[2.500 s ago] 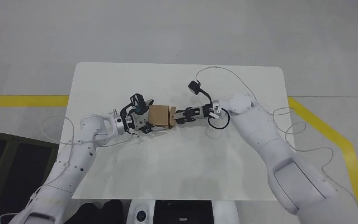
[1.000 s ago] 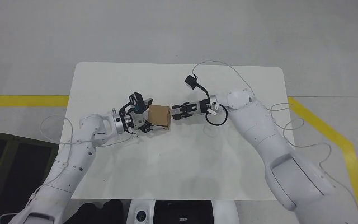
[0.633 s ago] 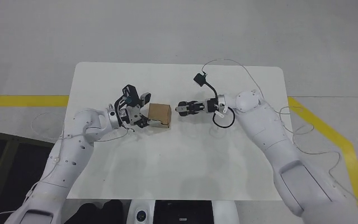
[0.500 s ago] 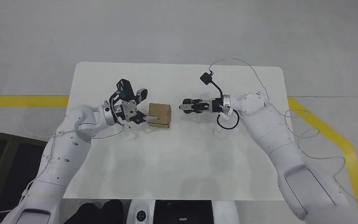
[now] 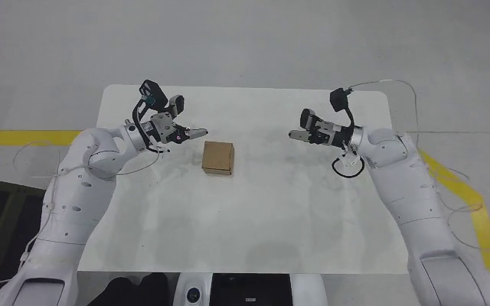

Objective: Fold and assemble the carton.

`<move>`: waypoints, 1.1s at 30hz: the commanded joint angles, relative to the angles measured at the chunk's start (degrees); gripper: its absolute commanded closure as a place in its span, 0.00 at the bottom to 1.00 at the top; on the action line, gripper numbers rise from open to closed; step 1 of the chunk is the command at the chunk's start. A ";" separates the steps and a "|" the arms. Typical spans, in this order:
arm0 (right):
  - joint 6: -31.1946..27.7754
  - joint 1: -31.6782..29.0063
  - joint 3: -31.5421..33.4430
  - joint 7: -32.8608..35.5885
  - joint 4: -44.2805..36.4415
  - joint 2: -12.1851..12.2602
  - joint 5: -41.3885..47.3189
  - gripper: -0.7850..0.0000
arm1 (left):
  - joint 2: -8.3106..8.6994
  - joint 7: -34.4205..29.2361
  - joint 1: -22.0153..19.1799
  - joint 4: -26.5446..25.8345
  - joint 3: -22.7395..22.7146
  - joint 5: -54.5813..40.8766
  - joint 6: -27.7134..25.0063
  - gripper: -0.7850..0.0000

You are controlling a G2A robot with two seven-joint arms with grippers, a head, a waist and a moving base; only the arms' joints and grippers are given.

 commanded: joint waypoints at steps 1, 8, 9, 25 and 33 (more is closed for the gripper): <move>0.43 -1.97 3.28 -2.32 -3.84 0.99 -5.12 0.00 | 0.08 -0.80 -0.62 0.34 -0.28 -0.09 0.42 0.00; 6.25 -10.16 13.22 -8.98 -17.84 3.62 -19.18 0.00 | 0.22 -3.92 -3.22 1.14 -1.02 -3.77 1.34 0.00; 6.76 -10.96 14.08 -9.21 -19.26 3.86 -20.07 0.00 | 0.27 -4.30 -3.52 1.03 -1.12 -3.81 1.18 0.00; 11.40 -13.95 18.66 -10.89 -27.30 5.28 -26.91 0.00 | 0.37 -4.13 -5.43 1.96 -1.29 -3.34 1.94 0.00; 11.39 -13.95 18.65 -10.89 -27.29 5.28 -26.90 0.00 | 0.37 -4.13 -5.43 1.96 -1.29 -3.33 1.93 0.00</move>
